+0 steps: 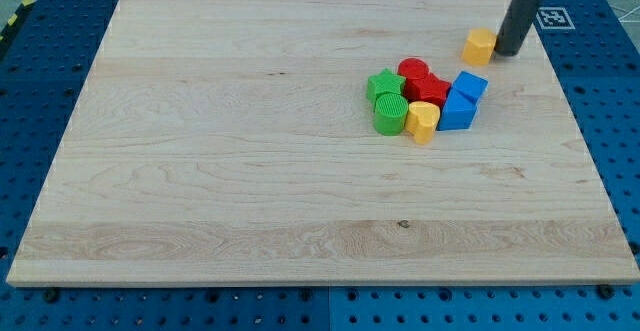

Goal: Point your arm at the yellow hexagon

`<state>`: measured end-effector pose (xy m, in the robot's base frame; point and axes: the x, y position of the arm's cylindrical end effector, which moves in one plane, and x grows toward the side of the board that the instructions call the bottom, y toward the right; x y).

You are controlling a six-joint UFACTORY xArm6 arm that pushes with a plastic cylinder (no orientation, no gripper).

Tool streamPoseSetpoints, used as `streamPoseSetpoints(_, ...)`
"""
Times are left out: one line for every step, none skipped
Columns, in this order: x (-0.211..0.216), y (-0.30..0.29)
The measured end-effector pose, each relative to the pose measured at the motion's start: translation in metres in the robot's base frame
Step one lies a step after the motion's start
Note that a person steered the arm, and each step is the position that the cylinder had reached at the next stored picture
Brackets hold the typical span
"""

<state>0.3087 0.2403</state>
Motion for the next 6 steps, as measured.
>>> streamPoseSetpoints(-0.022, -0.035)
streamPoseSetpoints(-0.025, -0.075)
streamPoseSetpoints(-0.025, -0.083)
streamPoseSetpoints(-0.042, -0.074)
streamPoseSetpoints(-0.042, -0.046)
streamPoseSetpoints(-0.042, -0.035)
